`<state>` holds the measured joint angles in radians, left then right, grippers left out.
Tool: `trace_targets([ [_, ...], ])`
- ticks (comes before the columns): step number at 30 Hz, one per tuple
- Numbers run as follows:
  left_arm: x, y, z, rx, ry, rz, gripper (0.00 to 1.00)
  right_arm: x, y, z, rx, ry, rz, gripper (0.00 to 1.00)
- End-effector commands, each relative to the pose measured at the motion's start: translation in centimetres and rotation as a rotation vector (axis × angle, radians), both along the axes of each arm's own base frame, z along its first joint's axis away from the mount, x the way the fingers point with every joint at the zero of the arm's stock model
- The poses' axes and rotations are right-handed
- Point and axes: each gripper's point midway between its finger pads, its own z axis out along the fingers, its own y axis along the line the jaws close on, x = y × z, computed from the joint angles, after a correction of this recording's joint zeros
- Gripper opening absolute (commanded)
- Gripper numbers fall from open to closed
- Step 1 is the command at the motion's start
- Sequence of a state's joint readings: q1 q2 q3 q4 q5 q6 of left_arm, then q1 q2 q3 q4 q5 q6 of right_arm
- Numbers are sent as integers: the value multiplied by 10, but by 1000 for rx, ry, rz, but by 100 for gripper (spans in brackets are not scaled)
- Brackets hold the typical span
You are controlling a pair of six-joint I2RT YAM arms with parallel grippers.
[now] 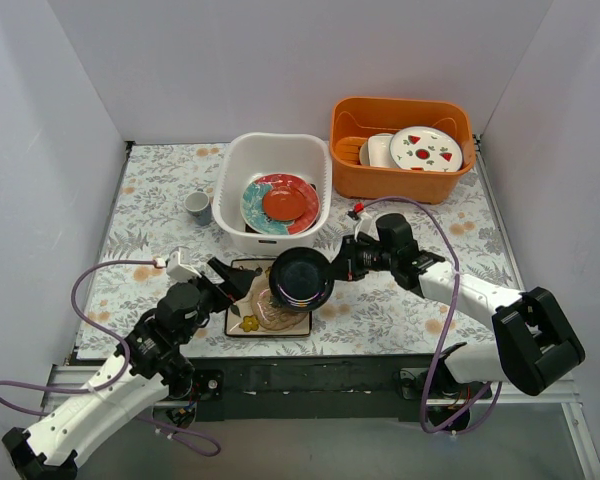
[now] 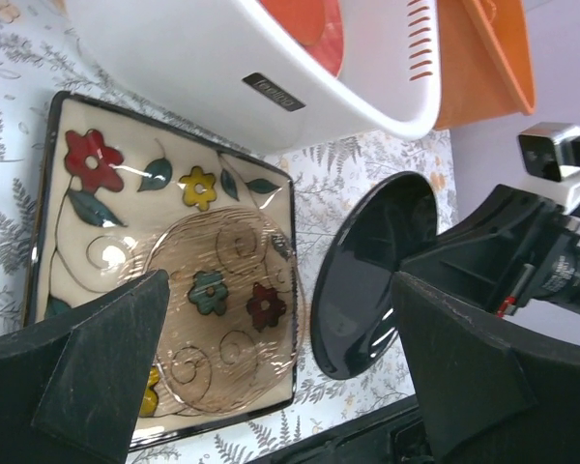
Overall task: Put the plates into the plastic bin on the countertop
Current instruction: Pick up the plate at the center of the board.
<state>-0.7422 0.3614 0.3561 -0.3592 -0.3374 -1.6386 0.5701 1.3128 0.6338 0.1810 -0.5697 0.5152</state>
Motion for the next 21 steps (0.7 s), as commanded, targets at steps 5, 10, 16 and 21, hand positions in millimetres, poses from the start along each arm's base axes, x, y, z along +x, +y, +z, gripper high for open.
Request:
trace_targets([
  [5,-1,1,-22,46,71,14,98,20,5,41,83,-96,11,1],
  [10,3,-7,-27,68,73,-16,98,35,3,56,104,-132,-13,1],
  [16,12,-23,-32,91,62,-65,98,57,3,79,150,-166,-38,1],
  [21,19,-36,-36,121,59,-108,98,78,4,95,159,-195,-63,1],
])
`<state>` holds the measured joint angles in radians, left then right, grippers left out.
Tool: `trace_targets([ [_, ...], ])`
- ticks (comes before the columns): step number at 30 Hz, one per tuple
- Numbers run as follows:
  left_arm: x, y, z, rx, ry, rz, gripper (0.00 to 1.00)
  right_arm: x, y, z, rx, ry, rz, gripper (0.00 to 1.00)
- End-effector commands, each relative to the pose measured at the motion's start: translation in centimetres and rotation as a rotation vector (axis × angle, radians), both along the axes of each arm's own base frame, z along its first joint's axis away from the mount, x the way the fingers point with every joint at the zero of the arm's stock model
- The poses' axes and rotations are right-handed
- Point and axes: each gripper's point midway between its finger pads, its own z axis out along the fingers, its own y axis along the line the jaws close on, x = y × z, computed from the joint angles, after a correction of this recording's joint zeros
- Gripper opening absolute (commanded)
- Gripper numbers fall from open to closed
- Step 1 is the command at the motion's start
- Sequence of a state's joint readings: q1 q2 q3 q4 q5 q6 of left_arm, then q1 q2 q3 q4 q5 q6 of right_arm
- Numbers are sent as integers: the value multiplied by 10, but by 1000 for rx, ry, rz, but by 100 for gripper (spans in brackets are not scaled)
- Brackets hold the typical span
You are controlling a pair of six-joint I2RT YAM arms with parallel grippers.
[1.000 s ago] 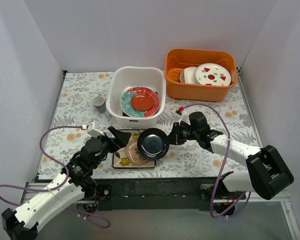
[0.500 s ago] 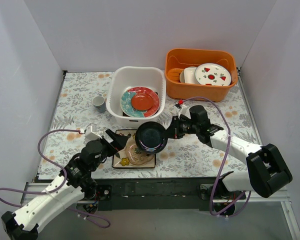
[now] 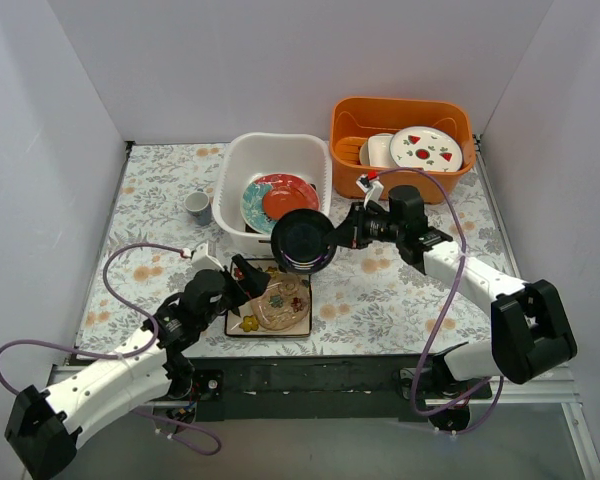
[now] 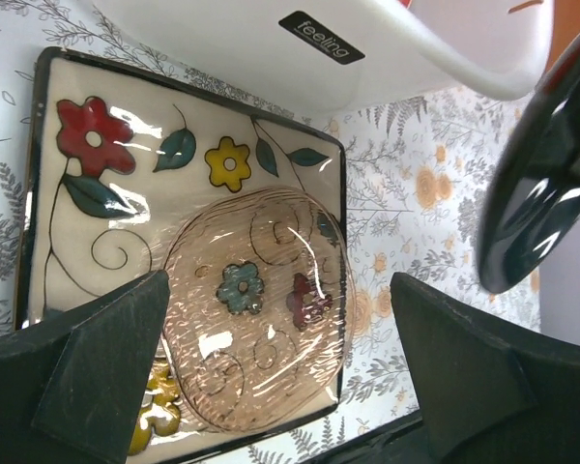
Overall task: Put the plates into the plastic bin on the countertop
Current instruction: Pick up the plate at the center of the board.
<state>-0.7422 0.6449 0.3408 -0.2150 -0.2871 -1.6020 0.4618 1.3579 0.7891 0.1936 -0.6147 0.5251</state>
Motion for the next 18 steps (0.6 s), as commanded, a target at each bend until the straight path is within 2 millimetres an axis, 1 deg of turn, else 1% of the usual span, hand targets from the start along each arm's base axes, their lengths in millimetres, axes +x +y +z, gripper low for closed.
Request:
trace_targets([
  [1,8,-16,4,3,-38,-58,98,28,10,43,70,-105,5,1],
  [2,7,-19,2,4,-34,-77,98,33,12,52,79,-122,5,1],
  [3,8,-24,5,-10,-44,-90,98,36,13,56,84,-123,2,1],
  [4,8,-26,2,-5,-31,-100,98,41,14,55,82,-118,2,1],
  [5,7,-30,1,-13,-23,-117,98,46,17,64,93,-134,3,1],
  [6,7,-33,4,-22,-27,-125,98,49,18,66,98,-132,-1,1],
  [8,6,-36,1,-21,-14,-140,98,56,22,67,100,-130,1,1],
  [9,5,-38,0,-24,-10,-150,98,60,25,76,111,-148,4,1],
  [11,4,-40,-1,-24,-2,-165,98,67,28,75,109,-144,6,1],
  [12,3,-40,-2,-23,4,-170,98,72,31,84,117,-161,8,1],
  [13,1,-40,-4,-23,12,-173,98,76,33,79,111,-147,9,1],
  [18,-6,-37,-9,-40,39,-168,98,92,43,84,116,-137,27,1],
])
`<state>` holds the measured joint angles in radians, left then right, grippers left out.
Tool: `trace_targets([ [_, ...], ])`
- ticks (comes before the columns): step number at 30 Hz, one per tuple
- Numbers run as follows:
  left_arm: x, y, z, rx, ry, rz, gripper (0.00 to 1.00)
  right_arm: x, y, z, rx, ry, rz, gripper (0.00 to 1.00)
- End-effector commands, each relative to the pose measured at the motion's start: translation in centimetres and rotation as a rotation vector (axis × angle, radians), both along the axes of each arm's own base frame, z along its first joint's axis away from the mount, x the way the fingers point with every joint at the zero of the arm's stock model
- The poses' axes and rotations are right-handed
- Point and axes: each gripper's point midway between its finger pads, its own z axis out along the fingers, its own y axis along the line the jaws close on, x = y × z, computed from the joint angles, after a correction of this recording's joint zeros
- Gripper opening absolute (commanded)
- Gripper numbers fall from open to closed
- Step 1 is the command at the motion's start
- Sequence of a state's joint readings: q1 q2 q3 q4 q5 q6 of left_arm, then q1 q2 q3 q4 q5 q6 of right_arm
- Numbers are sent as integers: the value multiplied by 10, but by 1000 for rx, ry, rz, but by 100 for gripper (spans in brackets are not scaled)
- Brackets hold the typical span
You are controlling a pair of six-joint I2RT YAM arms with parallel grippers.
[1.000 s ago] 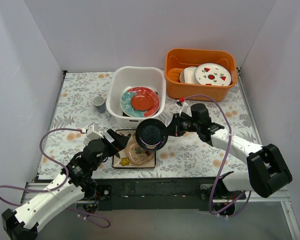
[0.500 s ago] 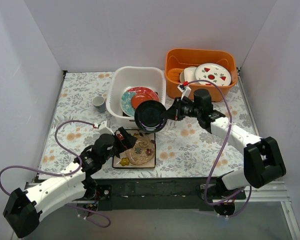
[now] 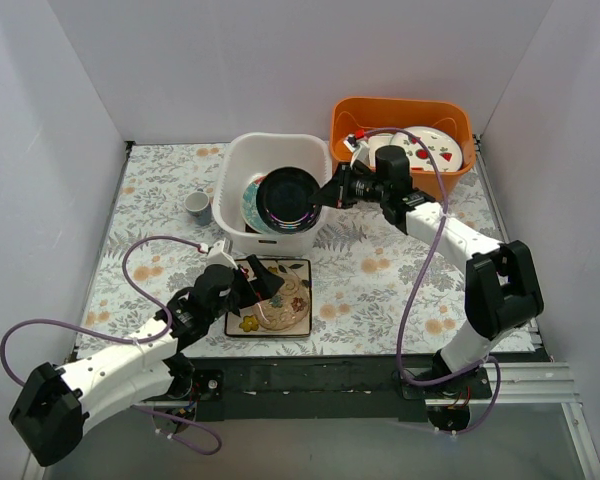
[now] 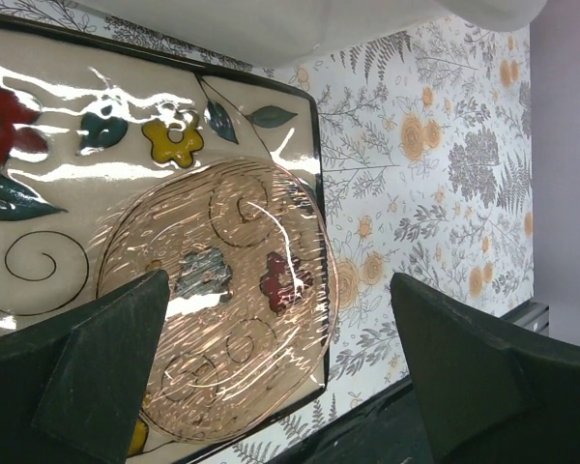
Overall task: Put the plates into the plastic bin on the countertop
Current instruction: Pick up the plate at the center of the board, then place the plate in the plastic bin.
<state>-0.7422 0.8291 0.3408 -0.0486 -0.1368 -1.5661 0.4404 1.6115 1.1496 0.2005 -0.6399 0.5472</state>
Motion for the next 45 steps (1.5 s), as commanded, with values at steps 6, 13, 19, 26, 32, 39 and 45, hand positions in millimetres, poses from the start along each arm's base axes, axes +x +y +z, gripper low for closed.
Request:
trace_targets([
  [6,-11,1,4,-46,25,-6,98,31,23,32,64,-49,50,1],
  [13,-10,2,7,-21,23,-9,98,52,33,18,45,-23,37,1],
  [19,-7,-2,4,0,35,-22,98,68,45,13,0,-36,28,1],
  [26,-6,-4,2,4,33,-31,98,81,57,-3,-72,-26,15,1],
  [32,-3,-9,4,6,18,-52,98,86,60,-22,-146,-9,-7,1],
  [39,0,-18,5,20,0,-99,98,95,57,-43,-234,-4,-41,1],
  [45,0,-21,2,23,0,-115,98,100,54,-58,-292,3,-58,1],
])
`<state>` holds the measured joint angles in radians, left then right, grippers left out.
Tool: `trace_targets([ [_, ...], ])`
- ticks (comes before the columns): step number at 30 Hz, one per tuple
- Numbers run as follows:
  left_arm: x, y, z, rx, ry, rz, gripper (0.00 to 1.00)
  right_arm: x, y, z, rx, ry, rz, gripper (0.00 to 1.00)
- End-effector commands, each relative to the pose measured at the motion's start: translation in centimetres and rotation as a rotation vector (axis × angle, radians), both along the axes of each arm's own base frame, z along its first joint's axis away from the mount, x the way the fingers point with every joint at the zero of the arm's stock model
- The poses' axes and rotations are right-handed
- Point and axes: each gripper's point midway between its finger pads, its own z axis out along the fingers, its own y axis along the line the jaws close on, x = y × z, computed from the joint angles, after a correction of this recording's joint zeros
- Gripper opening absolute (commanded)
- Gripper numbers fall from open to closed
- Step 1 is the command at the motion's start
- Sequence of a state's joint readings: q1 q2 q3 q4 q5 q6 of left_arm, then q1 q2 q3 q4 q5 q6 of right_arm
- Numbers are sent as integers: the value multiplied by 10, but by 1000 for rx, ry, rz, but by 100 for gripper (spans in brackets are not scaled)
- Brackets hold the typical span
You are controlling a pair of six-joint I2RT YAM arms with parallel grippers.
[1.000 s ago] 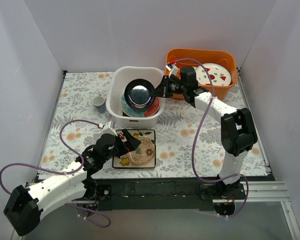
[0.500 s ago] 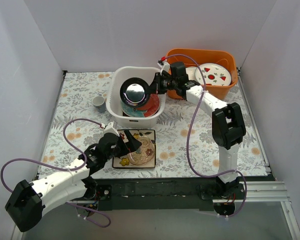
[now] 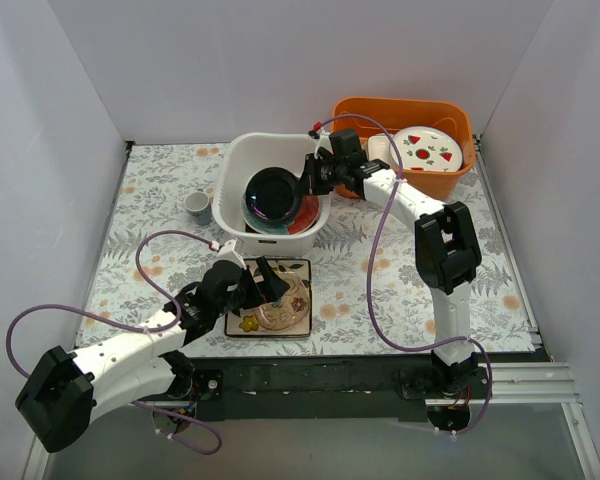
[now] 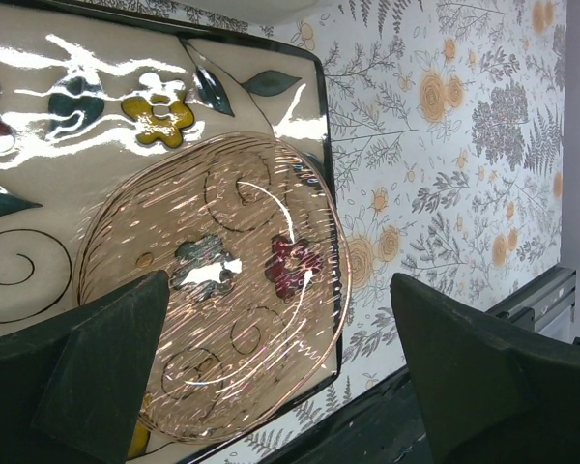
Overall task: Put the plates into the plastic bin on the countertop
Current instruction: Place the plate in the plastic bin.
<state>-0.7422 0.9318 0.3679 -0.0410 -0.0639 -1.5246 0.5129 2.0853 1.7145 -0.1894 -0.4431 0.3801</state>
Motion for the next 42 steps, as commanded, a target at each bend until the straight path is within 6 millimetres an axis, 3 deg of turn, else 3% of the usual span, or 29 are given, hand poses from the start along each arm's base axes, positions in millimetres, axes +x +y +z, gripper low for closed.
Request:
trace_targets([
  [1,5,-10,17,-31,-46,-30,98,14,3,14,-25,-73,-5,1],
  [9,0,-7,27,-94,-68,-14,98,14,7,-2,-64,-61,0,2],
  [13,-3,0,26,-83,-58,10,98,16,7,-3,-84,-70,-1,7],
  [25,-5,9,20,-81,-37,55,98,19,4,-13,-129,-65,-11,37],
  [35,-5,11,23,-81,-43,63,98,25,-18,7,-197,-140,-106,65],
  [42,-4,13,19,-66,-36,70,98,25,-28,14,-210,-176,-153,68],
])
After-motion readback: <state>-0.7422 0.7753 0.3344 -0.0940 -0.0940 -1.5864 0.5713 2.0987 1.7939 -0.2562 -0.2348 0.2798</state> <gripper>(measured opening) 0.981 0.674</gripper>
